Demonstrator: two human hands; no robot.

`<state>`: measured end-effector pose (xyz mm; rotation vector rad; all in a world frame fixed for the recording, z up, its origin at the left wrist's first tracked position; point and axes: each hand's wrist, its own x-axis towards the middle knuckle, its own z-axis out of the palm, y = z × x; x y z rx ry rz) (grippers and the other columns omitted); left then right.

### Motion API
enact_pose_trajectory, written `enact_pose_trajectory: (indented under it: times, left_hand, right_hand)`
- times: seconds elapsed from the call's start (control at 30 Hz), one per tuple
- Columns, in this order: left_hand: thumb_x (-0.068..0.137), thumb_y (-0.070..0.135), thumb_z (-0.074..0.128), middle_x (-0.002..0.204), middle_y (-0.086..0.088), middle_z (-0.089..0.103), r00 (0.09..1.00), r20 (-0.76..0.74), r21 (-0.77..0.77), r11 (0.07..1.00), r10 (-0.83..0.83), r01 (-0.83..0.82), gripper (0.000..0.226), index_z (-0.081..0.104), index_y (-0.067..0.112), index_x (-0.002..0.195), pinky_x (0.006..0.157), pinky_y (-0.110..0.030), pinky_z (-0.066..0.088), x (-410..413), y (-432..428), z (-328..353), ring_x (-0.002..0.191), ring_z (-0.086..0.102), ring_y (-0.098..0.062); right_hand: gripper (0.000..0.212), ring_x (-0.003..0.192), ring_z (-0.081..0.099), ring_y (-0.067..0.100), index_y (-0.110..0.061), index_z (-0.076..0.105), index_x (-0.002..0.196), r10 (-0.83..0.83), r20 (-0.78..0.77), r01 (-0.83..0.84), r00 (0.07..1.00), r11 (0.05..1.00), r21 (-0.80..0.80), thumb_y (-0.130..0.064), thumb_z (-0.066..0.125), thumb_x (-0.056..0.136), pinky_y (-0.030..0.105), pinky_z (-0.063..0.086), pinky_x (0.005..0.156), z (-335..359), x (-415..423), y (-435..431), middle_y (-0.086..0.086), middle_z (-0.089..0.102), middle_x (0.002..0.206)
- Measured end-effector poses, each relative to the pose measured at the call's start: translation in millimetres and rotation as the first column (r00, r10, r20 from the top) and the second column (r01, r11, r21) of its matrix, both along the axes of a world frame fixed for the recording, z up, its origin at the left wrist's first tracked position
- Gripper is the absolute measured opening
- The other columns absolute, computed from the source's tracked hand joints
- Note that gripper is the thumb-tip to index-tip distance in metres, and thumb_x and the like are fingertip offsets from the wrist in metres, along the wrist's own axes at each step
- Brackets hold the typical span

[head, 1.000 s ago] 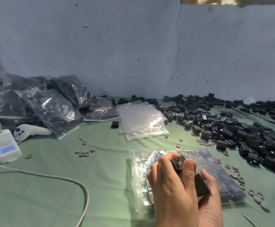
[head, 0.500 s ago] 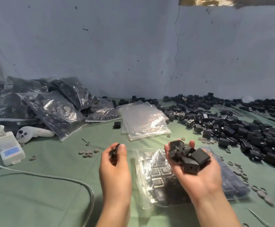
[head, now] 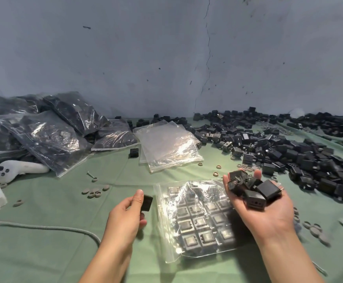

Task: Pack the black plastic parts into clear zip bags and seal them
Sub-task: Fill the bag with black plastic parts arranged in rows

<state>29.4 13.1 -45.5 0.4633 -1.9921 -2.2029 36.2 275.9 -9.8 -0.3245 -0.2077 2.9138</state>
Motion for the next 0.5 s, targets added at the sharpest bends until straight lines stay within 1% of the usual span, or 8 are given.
enact_pose_trajectory:
  times: [0.03,0.1,0.17,0.2,0.33,0.37,0.43,0.5]
  left_hand:
    - [0.093,0.043,0.061,0.071,-0.007,0.059,1.0,0.01,0.018,1.0,-0.014,0.014,0.036,0.072,0.008,0.093,0.072,-0.034,0.051,-3.4,2.7,-1.3,0.06,0.055,-0.016]
    - [0.096,0.037,0.059,0.066,-0.005,0.063,0.999,0.026,0.035,0.999,-0.041,0.04,0.036,0.071,0.004,0.09,0.062,-0.027,0.056,-8.4,9.2,-2.1,0.056,0.058,-0.013]
    - [0.099,0.034,0.055,0.058,-0.002,0.063,0.998,0.035,-0.001,0.999,-0.054,0.054,0.038,0.07,0.0,0.087,0.05,-0.023,0.054,-12.1,15.3,-1.4,0.047,0.057,-0.01]
    - [0.1,0.032,0.053,0.06,-0.004,0.063,0.998,0.032,-0.034,0.998,-0.051,0.052,0.039,0.068,-0.001,0.088,0.049,-0.024,0.054,-13.4,17.7,-0.6,0.045,0.057,-0.01]
    - [0.101,0.031,0.051,0.069,-0.014,0.066,0.999,-0.018,-0.147,0.988,-0.042,0.039,0.033,0.063,0.002,0.091,0.063,-0.04,0.06,-17.7,24.6,0.9,0.053,0.064,-0.018]
    - [0.101,0.032,0.052,0.072,-0.016,0.069,0.999,-0.025,-0.169,0.985,-0.048,0.043,0.031,0.064,0.005,0.092,0.063,-0.039,0.061,-18.0,26.0,1.5,0.058,0.066,-0.022]
    - [0.1,0.033,0.053,0.079,-0.016,0.071,0.997,-0.028,-0.197,0.978,-0.078,0.071,0.026,0.066,0.012,0.092,0.054,-0.026,0.056,-18.5,29.4,3.5,0.066,0.068,-0.024]
    - [0.1,0.029,0.054,0.076,-0.01,0.07,0.994,-0.013,-0.12,0.987,-0.106,0.104,0.021,0.068,0.015,0.092,0.051,-0.02,0.053,-20.1,32.9,6.2,0.069,0.067,-0.023]
  right_hand:
    - [0.028,0.114,0.062,0.043,-0.016,0.066,0.107,0.041,0.002,-0.04,0.999,0.998,-0.043,-0.031,0.043,0.102,0.062,0.052,0.089,0.1,-0.9,0.1,0.021,0.071,0.112]
    - [0.027,0.112,0.062,0.044,-0.018,0.067,0.104,0.046,0.032,-0.045,0.998,0.999,-0.03,-0.031,0.044,0.101,0.061,0.054,0.084,5.9,1.4,3.0,0.021,0.07,0.113]
    - [0.026,0.11,0.063,0.045,-0.018,0.066,0.105,0.035,0.046,-0.036,0.998,0.999,0.001,-0.032,0.044,0.101,0.06,0.054,0.084,1.9,-0.3,6.5,0.021,0.071,0.111]
    - [0.026,0.109,0.064,0.045,-0.019,0.066,0.105,0.037,0.03,-0.038,0.999,0.999,0.025,-0.033,0.044,0.101,0.06,0.054,0.085,0.3,-0.8,6.9,0.021,0.07,0.113]
    - [0.027,0.106,0.067,0.04,-0.021,0.065,0.104,0.052,0.013,-0.053,0.999,0.997,0.064,-0.035,0.042,0.101,0.058,0.051,0.096,4.6,-3.6,8.3,0.019,0.066,0.124]
    - [0.027,0.106,0.068,0.039,-0.021,0.065,0.105,0.055,-0.002,-0.055,0.998,0.996,0.071,-0.035,0.042,0.101,0.058,0.051,0.097,3.3,-5.4,9.5,0.019,0.066,0.125]
    - [0.026,0.101,0.07,0.037,-0.02,0.065,0.104,0.05,-0.011,-0.049,0.999,0.996,0.072,-0.033,0.042,0.101,0.058,0.054,0.091,2.2,-8.3,12.7,0.02,0.066,0.124]
    - [0.024,0.094,0.072,0.036,-0.019,0.064,0.103,0.054,-0.023,-0.052,0.998,0.996,0.071,-0.031,0.043,0.102,0.057,0.054,0.086,1.9,-11.8,16.4,0.021,0.066,0.123]
